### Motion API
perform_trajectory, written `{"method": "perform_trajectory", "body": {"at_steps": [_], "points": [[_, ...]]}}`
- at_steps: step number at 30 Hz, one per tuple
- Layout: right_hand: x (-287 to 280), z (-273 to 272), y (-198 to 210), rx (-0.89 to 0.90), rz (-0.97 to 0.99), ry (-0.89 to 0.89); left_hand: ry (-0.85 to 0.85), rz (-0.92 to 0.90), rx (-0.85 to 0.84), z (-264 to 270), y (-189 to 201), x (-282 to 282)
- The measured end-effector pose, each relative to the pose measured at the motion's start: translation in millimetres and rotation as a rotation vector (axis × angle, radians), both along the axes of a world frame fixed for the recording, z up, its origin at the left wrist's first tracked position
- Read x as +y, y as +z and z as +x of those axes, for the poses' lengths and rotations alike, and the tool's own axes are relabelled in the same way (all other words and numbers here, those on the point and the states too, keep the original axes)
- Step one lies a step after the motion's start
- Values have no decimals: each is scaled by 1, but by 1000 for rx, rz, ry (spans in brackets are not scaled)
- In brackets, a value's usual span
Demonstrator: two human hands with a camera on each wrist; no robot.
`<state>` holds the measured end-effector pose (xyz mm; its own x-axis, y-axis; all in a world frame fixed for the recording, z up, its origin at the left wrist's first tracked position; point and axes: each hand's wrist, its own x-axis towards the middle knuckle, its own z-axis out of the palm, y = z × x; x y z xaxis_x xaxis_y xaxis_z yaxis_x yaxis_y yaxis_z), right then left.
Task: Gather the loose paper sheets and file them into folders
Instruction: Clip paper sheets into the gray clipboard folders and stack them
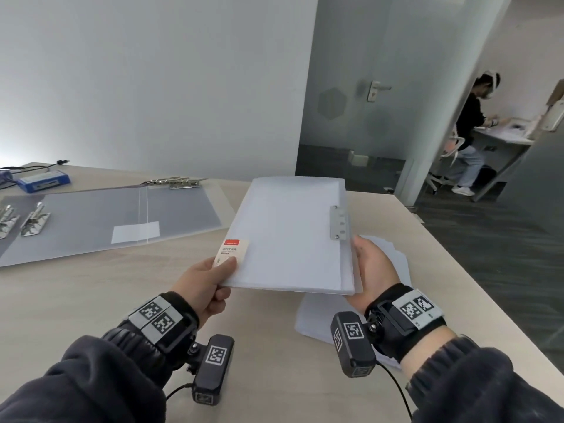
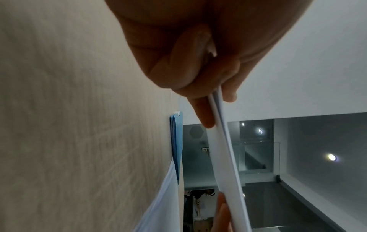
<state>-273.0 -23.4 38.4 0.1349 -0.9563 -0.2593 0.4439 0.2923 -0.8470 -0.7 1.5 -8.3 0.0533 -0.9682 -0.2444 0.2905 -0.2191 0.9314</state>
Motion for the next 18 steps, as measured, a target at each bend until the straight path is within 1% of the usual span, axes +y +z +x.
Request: {"method": "perform_trajectory", "body": {"at_steps": [1, 2, 5, 6, 11, 15, 18], "points": [[-2, -2, -2, 8, 19, 48, 10, -11, -4, -3, -1, -5], [-5, -4, -4, 83, 36, 71, 18, -19, -19, -6, -3, -12], [-20, -9, -16, 471, 43, 18, 39, -35, -103, -13, -7, -35], [-29, -11, -19, 525, 46, -3, 44, -35, -127, -16, -8, -44], [-87, -13, -18, 482, 129, -143, 33, -22, -264, -30, -8, -101], [-135, -13, -22, 483, 183, -208, 14, 41, -421, -31, -9, -151], [-165, -12, -21, 479, 231, -256, 20, 65, -433, -34, -11, -183]]}}
